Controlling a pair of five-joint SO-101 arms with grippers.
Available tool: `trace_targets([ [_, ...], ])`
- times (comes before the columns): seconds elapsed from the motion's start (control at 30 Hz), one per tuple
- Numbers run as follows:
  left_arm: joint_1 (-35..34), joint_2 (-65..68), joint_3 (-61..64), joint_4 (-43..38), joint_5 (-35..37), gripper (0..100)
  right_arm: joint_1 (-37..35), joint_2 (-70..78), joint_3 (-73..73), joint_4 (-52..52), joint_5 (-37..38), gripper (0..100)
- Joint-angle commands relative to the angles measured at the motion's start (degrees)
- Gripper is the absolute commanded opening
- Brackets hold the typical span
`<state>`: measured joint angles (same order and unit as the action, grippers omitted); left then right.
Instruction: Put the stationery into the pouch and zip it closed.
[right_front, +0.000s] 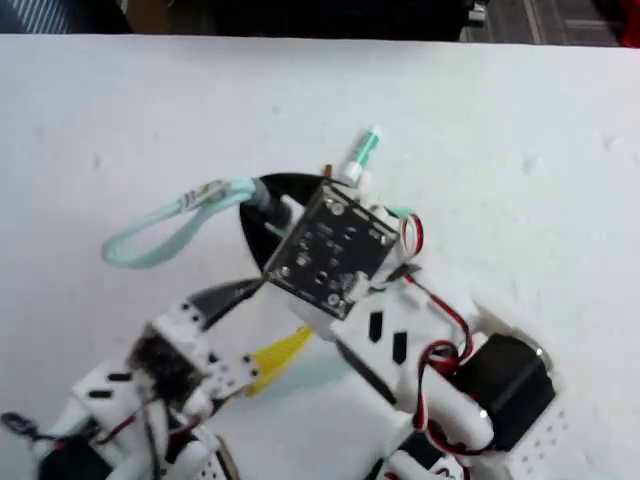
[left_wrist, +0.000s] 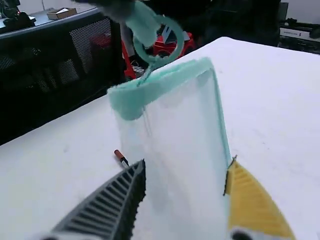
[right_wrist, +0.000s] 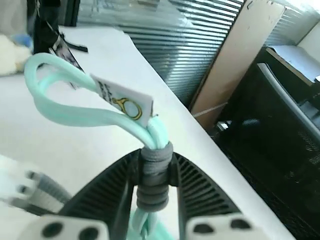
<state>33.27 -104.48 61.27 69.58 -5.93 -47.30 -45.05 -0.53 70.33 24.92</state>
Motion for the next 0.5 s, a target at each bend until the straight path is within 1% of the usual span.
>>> trace_targets([
  [0.0,-5.0,0.6,8.3,-9.9,-0.2,27,-1.5,-0.7,-2.8,0.2,-2.7,1.7],
  [0.07,-7.0,0.6,9.5,-11.6,-0.2,27,-1.5,-0.7,-3.6,0.7,-3.0,1.7],
  [0.13,-7.0,0.6,9.5,-11.5,0.0,27,-1.5,-0.9,-3.8,1.0,-3.0,1.7],
  [0.23,-7.6,0.6,9.5,-11.6,4.3,27,-1.5,-0.9,-4.0,2.8,-3.1,1.7],
  [0.27,-8.1,0.6,9.2,-11.3,4.7,27,-1.5,-0.9,-4.0,3.0,-3.1,1.7],
  [0.37,-10.2,0.6,7.6,-9.1,4.9,27,-1.5,-0.9,-3.9,3.1,-3.1,1.7],
  [0.47,-11.3,0.6,7.1,-8.8,4.7,28,-2.2,-0.9,-3.9,3.2,-3.1,1.7],
])
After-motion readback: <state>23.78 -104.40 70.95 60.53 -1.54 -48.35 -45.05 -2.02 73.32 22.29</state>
